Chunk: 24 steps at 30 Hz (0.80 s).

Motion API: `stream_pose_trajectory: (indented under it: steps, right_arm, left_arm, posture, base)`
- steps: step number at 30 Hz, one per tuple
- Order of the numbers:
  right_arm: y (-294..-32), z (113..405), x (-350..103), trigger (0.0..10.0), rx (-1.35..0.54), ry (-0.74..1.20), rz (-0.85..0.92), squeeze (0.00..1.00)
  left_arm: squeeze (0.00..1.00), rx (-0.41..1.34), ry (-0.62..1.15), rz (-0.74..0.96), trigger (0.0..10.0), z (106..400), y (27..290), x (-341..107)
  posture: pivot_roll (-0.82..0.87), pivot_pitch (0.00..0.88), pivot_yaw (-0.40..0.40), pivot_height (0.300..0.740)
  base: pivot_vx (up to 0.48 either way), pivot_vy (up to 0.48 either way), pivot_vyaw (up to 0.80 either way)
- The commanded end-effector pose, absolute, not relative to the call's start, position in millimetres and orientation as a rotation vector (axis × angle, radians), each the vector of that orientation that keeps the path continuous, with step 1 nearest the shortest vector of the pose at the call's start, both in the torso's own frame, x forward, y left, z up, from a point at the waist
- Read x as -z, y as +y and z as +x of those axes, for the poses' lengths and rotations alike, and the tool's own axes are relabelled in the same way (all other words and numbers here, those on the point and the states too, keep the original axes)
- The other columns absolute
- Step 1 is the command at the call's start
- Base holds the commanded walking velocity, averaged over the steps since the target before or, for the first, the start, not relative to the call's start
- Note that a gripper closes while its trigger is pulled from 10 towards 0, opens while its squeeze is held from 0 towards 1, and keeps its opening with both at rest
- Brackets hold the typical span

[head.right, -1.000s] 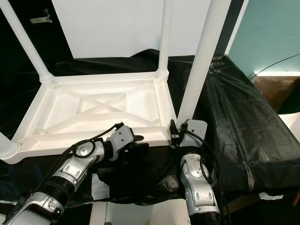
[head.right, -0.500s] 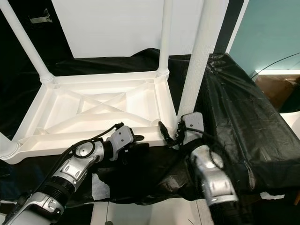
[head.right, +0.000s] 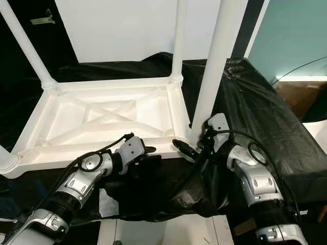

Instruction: Building children table

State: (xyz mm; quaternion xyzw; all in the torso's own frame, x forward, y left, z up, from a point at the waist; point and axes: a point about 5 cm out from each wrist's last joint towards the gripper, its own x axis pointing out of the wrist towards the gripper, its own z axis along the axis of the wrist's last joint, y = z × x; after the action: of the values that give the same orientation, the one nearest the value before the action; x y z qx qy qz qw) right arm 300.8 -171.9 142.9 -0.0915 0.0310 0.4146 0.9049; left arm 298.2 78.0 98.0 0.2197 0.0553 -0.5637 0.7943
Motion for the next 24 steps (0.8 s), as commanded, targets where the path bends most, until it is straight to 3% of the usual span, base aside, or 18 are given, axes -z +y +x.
stream_pose_trajectory:
  steps: [1,5,7,19,24]
  right_arm:
    - [-170,302,-138,10.0,-0.913,0.107,-0.200,0.00]
    - [-174,301,-135,10.0,-0.960,0.144,-0.218,0.00]
    - [-177,300,-135,0.0,-0.983,0.157,-0.241,0.00]
    - [-185,302,-136,0.0,-0.986,0.164,-0.264,0.00]
    - [-177,295,-127,0.0,-0.967,0.164,-0.207,0.00]
  left_arm:
    - [0.00,1.261,0.252,0.468,10.0,284,80,-70]
    - [0.00,1.259,0.250,0.468,10.0,284,79,-71]
    - [0.00,1.259,0.250,0.469,10.0,284,80,-71]
    - [0.00,1.265,0.247,0.469,10.0,285,77,-71]
    - [0.00,1.266,0.249,0.468,10.0,284,77,-70]
  posture:
    - [0.02,0.020,-0.033,0.740]
    - [0.02,0.020,-0.032,0.740]
    - [0.01,0.021,-0.031,0.740]
    - [0.01,0.022,-0.028,0.740]
    - [0.01,0.021,-0.030,0.740]
  base:
    - [0.000,0.000,0.00]
    - [0.000,0.000,0.00]
    - [0.000,0.000,0.00]
    - [0.000,0.000,0.00]
    - [0.000,0.000,0.00]
